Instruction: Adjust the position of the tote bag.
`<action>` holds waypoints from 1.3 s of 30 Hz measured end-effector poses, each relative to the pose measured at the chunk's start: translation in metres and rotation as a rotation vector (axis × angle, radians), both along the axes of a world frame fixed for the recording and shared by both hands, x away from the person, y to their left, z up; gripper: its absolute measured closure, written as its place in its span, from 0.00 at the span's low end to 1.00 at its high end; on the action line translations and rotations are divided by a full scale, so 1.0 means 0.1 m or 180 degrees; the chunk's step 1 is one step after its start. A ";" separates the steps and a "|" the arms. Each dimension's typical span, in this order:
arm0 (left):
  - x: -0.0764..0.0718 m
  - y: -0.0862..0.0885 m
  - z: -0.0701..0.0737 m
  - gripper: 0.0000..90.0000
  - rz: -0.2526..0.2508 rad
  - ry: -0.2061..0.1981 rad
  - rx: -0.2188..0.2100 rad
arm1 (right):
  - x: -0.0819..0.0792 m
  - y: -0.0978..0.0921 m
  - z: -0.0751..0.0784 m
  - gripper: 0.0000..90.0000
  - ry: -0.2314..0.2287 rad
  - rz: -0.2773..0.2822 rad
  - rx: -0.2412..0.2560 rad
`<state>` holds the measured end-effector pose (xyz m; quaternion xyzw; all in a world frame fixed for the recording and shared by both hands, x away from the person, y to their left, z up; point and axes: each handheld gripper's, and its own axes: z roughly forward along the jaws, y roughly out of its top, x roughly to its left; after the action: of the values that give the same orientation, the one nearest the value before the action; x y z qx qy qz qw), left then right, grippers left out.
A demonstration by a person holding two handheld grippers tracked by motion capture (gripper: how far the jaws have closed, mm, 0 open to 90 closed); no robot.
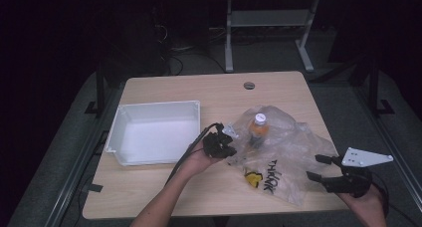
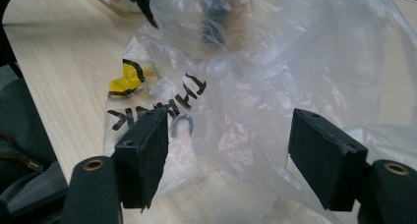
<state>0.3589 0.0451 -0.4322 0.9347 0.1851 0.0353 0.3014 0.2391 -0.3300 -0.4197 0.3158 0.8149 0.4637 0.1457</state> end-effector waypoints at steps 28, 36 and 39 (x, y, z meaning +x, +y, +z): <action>-0.14 0.33 0.72 0.63 -0.0031 -0.0112 -0.0435 | -0.03 -0.03 0.04 0.34 -0.0048 -0.0056 0.0035; 0.01 0.10 1.04 0.52 -0.0119 -0.0186 -0.0547 | -0.02 -0.05 0.04 0.34 -0.0055 -0.0054 0.0064; 0.08 -0.01 1.07 0.46 -0.0086 -0.0197 -0.0524 | -0.02 -0.05 0.04 0.34 -0.0055 -0.0042 0.0065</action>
<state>0.3672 0.0437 -0.3257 0.9076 0.1654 0.0447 0.3832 0.2370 -0.3354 -0.4159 0.3186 0.8067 0.4738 0.1526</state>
